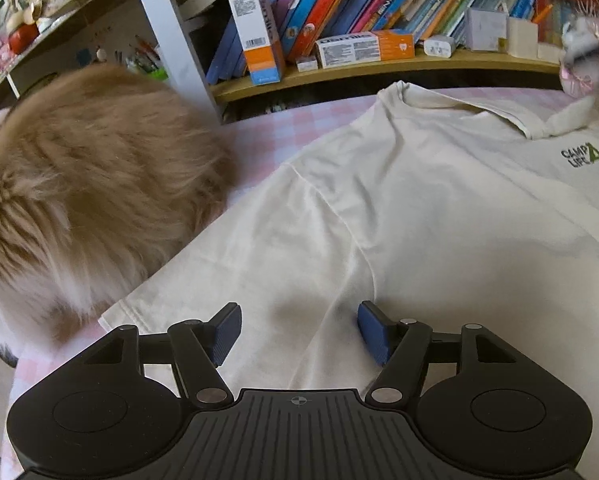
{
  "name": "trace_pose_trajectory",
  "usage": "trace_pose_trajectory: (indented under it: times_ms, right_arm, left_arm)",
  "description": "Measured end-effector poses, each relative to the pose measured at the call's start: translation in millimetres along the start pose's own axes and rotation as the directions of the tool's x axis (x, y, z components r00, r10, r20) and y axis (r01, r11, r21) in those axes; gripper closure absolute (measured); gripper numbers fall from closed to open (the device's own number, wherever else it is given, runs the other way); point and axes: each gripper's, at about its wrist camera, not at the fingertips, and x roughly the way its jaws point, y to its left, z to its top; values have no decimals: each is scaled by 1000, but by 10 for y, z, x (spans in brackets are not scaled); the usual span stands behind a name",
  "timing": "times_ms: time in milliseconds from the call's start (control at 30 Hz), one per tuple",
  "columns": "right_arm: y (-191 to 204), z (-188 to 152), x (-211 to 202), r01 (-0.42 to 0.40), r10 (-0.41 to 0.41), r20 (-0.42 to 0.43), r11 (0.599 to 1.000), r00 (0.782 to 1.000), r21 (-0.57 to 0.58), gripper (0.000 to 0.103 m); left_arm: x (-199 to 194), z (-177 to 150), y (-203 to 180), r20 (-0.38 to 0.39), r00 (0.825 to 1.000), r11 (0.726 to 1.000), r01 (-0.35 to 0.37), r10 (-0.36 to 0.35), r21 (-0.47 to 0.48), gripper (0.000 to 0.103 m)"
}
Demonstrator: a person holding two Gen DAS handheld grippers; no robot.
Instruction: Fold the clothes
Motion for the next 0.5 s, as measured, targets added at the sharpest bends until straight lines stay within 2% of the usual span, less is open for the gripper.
trace_pose_trajectory:
  times_ms: [33, 67, 100, 167, 267, 400, 433, 467, 500]
  right_arm:
    - [163, -108, -27, -63, 59, -45, 991, 997, -115, 53]
    - [377, -238, -28, -101, 82, -85, 963, 993, -249, 52]
    - [583, -362, -27, -138, 98, -125, 918, 987, -373, 51]
    - [803, -481, 67, -103, 46, -127, 869, 991, -484, 53]
    - [1126, -652, 209, -54, -29, -119, 772, 992, -634, 57]
    - [1139, -526, 443, -88, -16, -158, 773, 987, -629, 61]
    - [1124, -483, 521, -119, -4, -196, 782, 981, -612, 69]
    - [1108, -440, 597, -149, 9, -233, 791, 972, -593, 86]
    - [1071, -401, 635, -196, 39, -278, 801, 960, -565, 92]
  left_arm:
    - [-9, 20, -27, 12, 1000, 1000, 9, -9, 11, 37]
    - [-23, 41, -69, 27, 999, 999, 21, -22, 24, 37]
    - [-41, 62, -118, 40, 998, 999, 38, -39, 38, 37]
    - [-57, 94, -235, 50, 997, 996, 59, -62, 66, 37]
    - [-56, 93, -388, 47, 996, 992, 73, -78, 100, 37]
    - [-17, -1, -491, 10, 996, 990, 91, -92, 111, 37]
    - [-27, -28, -483, 14, 996, 990, 89, -91, 106, 37]
    - [-36, -51, -472, 17, 996, 991, 89, -91, 100, 37]
    - [-41, -58, -453, 15, 995, 992, 94, -95, 86, 37]
